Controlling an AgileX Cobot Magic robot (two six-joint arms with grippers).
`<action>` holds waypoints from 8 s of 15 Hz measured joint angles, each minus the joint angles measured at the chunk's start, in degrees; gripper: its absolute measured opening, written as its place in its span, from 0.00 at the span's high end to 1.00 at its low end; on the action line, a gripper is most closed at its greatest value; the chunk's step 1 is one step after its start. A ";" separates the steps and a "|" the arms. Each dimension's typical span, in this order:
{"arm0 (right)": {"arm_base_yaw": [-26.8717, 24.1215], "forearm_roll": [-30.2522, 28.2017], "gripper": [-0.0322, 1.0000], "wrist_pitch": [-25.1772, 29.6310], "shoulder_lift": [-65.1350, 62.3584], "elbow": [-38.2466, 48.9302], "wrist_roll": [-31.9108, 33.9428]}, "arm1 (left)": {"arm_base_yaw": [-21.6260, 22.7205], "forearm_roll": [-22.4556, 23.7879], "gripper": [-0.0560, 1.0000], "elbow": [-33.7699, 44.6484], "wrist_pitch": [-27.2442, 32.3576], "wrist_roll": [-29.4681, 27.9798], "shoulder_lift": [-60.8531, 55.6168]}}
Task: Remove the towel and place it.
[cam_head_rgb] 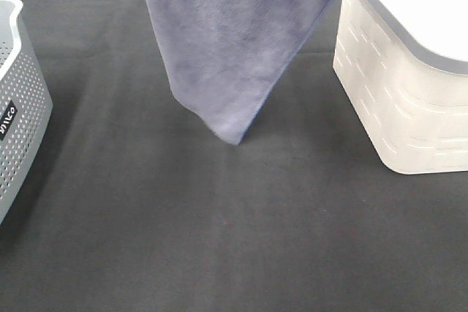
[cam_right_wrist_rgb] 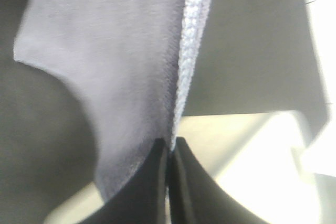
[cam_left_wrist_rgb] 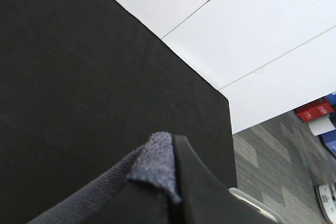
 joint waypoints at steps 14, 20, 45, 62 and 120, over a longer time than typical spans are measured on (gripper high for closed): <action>-2.75 -17.65 0.95 -18.96 4.07 -2.98 14.44 | 0.11 63.88 0.95 28.36 -3.32 -88.35 -8.25; -3.38 -2.64 0.95 -19.82 4.18 -2.98 0.92 | 0.57 66.81 0.95 22.35 0.23 -86.57 -7.22; -15.30 -0.06 0.95 -56.78 -1.09 37.24 2.86 | -9.57 71.16 0.95 43.95 7.16 -88.18 3.09; -10.31 -3.67 0.95 -62.85 -2.18 55.12 -3.95 | -11.12 59.19 0.93 59.59 -2.01 -88.18 -3.27; -21.77 20.11 0.28 15.99 -26.99 19.37 29.11 | 32.89 -24.58 0.24 41.77 39.76 76.15 -47.61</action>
